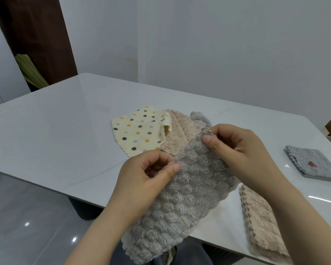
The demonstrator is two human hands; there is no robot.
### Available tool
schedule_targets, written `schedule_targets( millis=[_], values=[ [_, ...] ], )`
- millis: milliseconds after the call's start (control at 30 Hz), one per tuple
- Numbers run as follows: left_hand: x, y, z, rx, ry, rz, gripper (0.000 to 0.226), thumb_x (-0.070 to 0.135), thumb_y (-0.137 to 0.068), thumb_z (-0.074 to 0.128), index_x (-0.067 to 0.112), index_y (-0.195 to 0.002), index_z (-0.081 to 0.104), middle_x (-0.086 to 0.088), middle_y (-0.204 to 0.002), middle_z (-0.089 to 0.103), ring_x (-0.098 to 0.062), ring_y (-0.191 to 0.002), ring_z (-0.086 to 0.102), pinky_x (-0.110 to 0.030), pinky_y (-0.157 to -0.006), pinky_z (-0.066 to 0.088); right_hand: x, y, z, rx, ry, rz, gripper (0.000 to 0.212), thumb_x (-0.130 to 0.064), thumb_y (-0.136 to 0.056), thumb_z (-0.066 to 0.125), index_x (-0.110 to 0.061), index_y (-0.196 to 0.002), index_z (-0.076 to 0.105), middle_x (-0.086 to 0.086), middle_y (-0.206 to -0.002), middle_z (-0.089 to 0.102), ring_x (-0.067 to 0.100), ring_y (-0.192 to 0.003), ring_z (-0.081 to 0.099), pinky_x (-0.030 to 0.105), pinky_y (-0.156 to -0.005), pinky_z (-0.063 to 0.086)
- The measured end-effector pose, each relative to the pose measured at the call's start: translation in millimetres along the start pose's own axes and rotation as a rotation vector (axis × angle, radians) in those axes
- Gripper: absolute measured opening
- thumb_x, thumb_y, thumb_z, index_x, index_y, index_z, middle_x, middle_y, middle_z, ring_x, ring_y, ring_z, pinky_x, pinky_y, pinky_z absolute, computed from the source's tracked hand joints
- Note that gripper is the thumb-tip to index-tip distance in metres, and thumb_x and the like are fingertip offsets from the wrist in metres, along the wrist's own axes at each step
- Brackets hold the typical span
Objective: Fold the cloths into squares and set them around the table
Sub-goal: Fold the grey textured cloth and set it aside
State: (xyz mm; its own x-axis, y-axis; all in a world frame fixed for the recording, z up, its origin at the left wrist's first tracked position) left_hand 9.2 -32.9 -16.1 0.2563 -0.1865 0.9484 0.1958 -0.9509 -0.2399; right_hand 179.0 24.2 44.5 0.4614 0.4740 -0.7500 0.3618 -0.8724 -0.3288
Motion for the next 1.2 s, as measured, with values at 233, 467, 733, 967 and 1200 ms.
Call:
schedule_targets(
  millis=[233,467,733,967,1200],
  values=[
    [-14,6,0,-0.07,-0.126,-0.016,0.026,0.041,-0.078,0.072,0.018,-0.067,0.068,0.0,-0.06,0.059,-0.005,-0.055,0.047,-0.021,-0.056,0.039,-2,1,-16,0.107,0.018,-0.045,0.022,-0.031,-0.091,0.062,-0.013,-0.079,0.065,0.022,-0.075,0.061,0.036,-0.071,0.057,0.046,-0.066,0.049],
    [-37,14,-5,-0.104,-0.215,-0.066,0.024,0.052,-0.071,0.071,0.028,-0.066,0.07,0.005,-0.07,0.067,-0.012,-0.067,0.062,-0.036,-0.068,0.051,4,3,-28,0.15,0.026,-0.04,0.02,-0.029,-0.092,0.062,-0.013,-0.08,0.064,0.024,-0.075,0.059,0.037,-0.07,0.055,0.042,-0.064,0.048],
    [-43,20,0,-0.234,-0.321,-0.016,0.033,0.06,-0.071,0.066,0.028,-0.065,0.067,0.007,-0.071,0.065,-0.009,-0.07,0.061,-0.033,-0.07,0.052,15,1,-45,0.249,0.041,-0.002,0.024,-0.028,-0.093,0.059,-0.01,-0.078,0.063,0.028,-0.074,0.055,0.024,-0.056,0.042,0.027,-0.052,0.035],
    [-50,24,1,-0.257,-0.355,0.009,0.037,0.063,-0.07,0.054,0.026,-0.066,0.059,0.011,-0.064,0.058,-0.006,-0.064,0.054,-0.029,-0.066,0.047,22,-3,-58,0.289,0.055,0.015,0.023,-0.027,-0.094,0.058,-0.012,-0.078,0.063,0.031,-0.079,0.057,0.026,-0.06,0.044,0.027,-0.054,0.033],
    [-41,21,-22,-0.141,-0.316,-0.004,0.043,0.047,-0.083,0.055,0.021,-0.052,0.043,0.009,-0.047,0.038,-0.004,-0.047,0.036,-0.015,-0.048,0.029,35,1,-63,0.303,0.077,0.027,0.028,-0.03,-0.095,0.057,-0.006,-0.082,0.062,0.032,-0.084,0.059,0.043,-0.077,0.056,0.047,-0.069,0.049]
  ],
)
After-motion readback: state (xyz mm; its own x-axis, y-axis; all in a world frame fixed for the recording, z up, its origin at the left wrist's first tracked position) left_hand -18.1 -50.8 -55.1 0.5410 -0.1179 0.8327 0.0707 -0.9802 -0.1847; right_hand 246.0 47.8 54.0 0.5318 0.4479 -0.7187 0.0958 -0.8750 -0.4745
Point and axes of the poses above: each hand's wrist, its own y-axis away from the middle knuckle, its own z-axis out of the palm, x = y × z, the point moved 10 cm from there along -y, towards the middle knuckle
